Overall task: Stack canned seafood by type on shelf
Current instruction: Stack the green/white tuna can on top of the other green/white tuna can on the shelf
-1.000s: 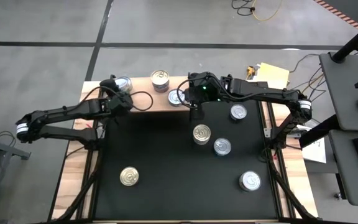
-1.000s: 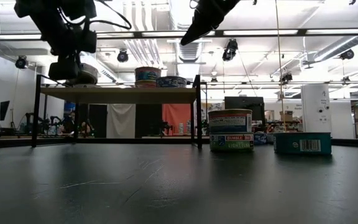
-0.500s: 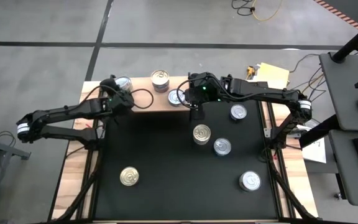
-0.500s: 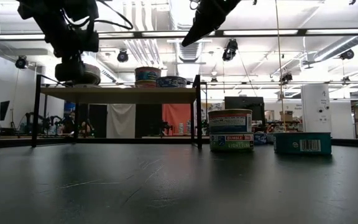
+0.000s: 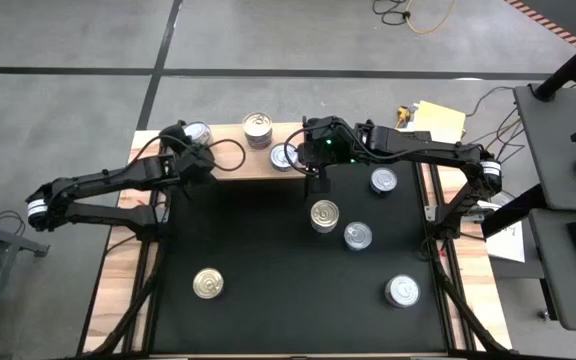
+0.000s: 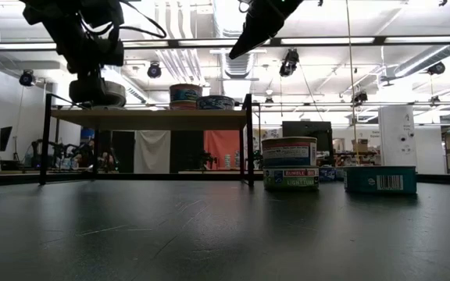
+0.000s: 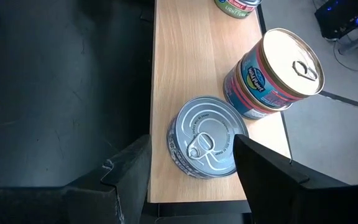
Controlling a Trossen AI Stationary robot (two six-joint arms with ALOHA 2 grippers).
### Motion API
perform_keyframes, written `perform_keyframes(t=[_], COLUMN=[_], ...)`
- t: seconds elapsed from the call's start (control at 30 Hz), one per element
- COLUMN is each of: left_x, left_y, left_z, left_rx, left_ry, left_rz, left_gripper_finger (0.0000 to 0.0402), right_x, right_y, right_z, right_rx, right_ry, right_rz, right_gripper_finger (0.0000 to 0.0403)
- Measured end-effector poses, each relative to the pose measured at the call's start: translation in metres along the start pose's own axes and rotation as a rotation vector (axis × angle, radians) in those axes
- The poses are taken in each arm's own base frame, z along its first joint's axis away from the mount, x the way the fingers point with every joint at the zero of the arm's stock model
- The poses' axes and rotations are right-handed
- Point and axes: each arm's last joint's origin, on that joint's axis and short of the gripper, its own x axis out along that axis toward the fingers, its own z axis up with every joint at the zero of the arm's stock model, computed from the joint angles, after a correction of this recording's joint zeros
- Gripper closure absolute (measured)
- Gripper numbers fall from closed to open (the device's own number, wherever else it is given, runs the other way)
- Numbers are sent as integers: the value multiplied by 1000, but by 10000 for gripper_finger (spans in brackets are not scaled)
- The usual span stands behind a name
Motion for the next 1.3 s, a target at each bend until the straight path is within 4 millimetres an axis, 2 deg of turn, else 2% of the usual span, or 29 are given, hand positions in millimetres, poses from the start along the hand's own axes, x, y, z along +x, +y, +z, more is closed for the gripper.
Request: perform_keyframes(t=[0.3,0.97,1.3], left_x=[0,0,-7], left_y=[0,1,19], left_z=[0,-1,5], left_rx=[6,8,-23], left_ry=[-1,15,8], left_rz=[-8,22,3], left_gripper_finger=[213,211,211], right_x=[0,0,0], right_y=[0,0,0], right_z=[0,0,-1], right_rx=[1,2,11], right_ry=[0,0,7], right_rz=[0,0,3], right_gripper_finger=[186,188,181])
